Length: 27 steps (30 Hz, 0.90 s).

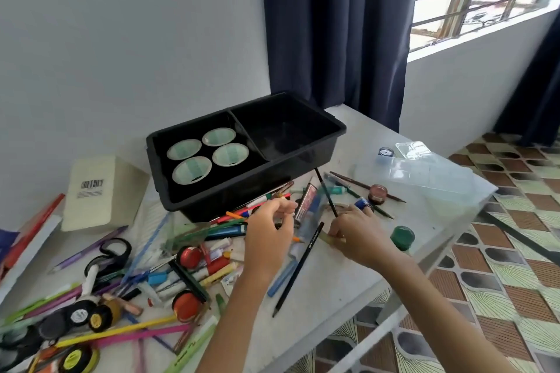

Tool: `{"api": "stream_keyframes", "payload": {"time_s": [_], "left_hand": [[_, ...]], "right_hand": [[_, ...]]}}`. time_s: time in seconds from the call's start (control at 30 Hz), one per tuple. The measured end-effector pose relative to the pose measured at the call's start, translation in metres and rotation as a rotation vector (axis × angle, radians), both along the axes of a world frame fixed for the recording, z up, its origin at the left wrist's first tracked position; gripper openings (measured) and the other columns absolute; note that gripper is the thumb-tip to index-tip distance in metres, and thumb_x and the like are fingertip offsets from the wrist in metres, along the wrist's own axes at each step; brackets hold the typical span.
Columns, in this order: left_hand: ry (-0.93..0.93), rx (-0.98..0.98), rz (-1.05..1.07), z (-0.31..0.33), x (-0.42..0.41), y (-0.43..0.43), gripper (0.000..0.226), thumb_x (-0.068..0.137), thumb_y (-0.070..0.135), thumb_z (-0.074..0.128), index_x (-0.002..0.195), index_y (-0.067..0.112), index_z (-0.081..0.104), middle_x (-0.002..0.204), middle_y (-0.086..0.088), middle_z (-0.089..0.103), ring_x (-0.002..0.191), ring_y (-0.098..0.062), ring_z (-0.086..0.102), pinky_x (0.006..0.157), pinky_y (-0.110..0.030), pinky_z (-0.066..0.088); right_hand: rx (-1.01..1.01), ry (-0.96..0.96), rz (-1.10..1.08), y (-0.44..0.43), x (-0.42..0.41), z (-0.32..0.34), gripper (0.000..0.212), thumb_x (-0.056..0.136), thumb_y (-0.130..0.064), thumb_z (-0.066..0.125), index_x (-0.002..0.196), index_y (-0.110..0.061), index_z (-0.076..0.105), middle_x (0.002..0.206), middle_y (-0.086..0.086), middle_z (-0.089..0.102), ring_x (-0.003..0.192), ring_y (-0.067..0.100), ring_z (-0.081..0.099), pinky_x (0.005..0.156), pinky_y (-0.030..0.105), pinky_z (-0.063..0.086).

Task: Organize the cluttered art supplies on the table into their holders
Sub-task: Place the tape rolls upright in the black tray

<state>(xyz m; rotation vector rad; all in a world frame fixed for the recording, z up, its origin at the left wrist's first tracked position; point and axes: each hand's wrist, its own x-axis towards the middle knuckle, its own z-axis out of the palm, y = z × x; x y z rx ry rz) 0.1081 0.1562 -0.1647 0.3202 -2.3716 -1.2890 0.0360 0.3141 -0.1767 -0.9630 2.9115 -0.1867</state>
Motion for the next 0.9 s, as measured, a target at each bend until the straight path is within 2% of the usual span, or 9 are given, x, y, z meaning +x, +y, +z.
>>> {"api": "stream_keyframes", "payload": {"time_s": [0.13,0.2,0.27,0.4,0.5,0.63,0.73,0.8,0.9], "left_hand": [[0.015,0.002,0.003,0.004,0.003,-0.001,0.020,0.090,0.009,0.053,0.098,0.020,0.067,0.097,0.011,0.066,0.094,0.000,0.058,0.080,-0.010,0.044],[-0.003,-0.002,-0.017,0.004,0.004,0.000,0.021,0.089,0.007,0.053,0.099,0.018,0.067,0.098,0.009,0.065,0.094,-0.001,0.058,0.082,-0.012,0.046],[-0.012,-0.014,-0.022,0.004,0.004,0.000,0.021,0.090,0.008,0.053,0.099,0.018,0.067,0.098,0.009,0.065,0.094,-0.002,0.058,0.083,-0.014,0.047],[-0.020,0.013,-0.002,0.004,0.004,-0.004,0.019,0.091,0.010,0.053,0.100,0.019,0.067,0.099,0.010,0.065,0.094,-0.002,0.058,0.078,-0.008,0.046],[0.001,0.020,0.017,0.006,0.004,-0.014,0.021,0.089,0.007,0.053,0.095,0.021,0.066,0.096,0.012,0.065,0.094,0.000,0.058,0.083,-0.017,0.049],[0.046,0.026,0.083,0.009,0.003,-0.029,0.026,0.086,0.002,0.051,0.090,0.023,0.066,0.094,0.010,0.066,0.093,-0.001,0.060,0.081,-0.018,0.049],[0.096,0.022,0.142,0.011,0.000,-0.040,0.025,0.087,0.001,0.051,0.089,0.021,0.065,0.092,0.008,0.066,0.090,-0.001,0.060,0.079,-0.016,0.048],[0.136,0.014,0.191,0.014,-0.001,-0.047,0.026,0.087,-0.001,0.051,0.088,0.020,0.065,0.091,0.007,0.066,0.088,0.000,0.060,0.074,-0.010,0.046],[0.229,-0.006,0.263,0.018,-0.004,-0.057,0.027,0.086,-0.004,0.050,0.086,0.017,0.066,0.087,0.008,0.066,0.085,0.002,0.059,0.072,-0.006,0.044]], "right_hand": [[-0.217,-0.126,-0.032,-0.003,-0.002,0.015,0.018,0.084,-0.022,0.057,0.097,-0.015,0.066,0.097,0.000,0.060,0.091,0.017,0.054,0.084,0.037,0.047],[-0.318,-0.165,-0.041,-0.007,-0.006,0.025,0.020,0.085,-0.022,0.058,0.101,-0.013,0.066,0.099,0.000,0.060,0.089,0.015,0.053,0.079,0.028,0.047],[-0.432,-0.182,-0.038,-0.014,-0.009,0.034,0.020,0.086,-0.019,0.057,0.103,-0.016,0.067,0.097,-0.005,0.057,0.087,0.010,0.051,0.071,0.017,0.041],[-0.485,-0.197,-0.036,-0.025,-0.018,0.045,0.027,0.093,-0.023,0.052,0.117,-0.016,0.063,0.106,-0.002,0.059,0.096,0.011,0.052,0.083,0.022,0.042],[-0.508,-0.213,-0.006,-0.032,-0.022,0.052,0.031,0.095,-0.028,0.051,0.121,-0.016,0.061,0.112,-0.001,0.060,0.102,0.011,0.054,0.085,0.021,0.041],[-0.551,-0.170,0.049,-0.043,-0.029,0.058,0.030,0.094,-0.030,0.053,0.120,-0.019,0.063,0.115,-0.004,0.063,0.106,0.010,0.054,0.088,0.019,0.039],[-0.584,-0.102,0.069,-0.056,-0.038,0.059,0.025,0.094,-0.033,0.052,0.115,-0.026,0.065,0.101,-0.013,0.064,0.098,0.004,0.048,0.074,0.008,0.031],[-0.631,-0.089,0.082,-0.066,-0.043,0.062,0.023,0.095,-0.032,0.051,0.111,-0.027,0.066,0.085,-0.022,0.059,0.086,0.002,0.046,0.066,0.009,0.029],[-0.750,-0.131,0.120,-0.081,-0.050,0.070,0.022,0.096,-0.027,0.050,0.099,-0.018,0.070,0.081,-0.024,0.059,0.081,-0.004,0.051,0.070,0.009,0.035]]}}
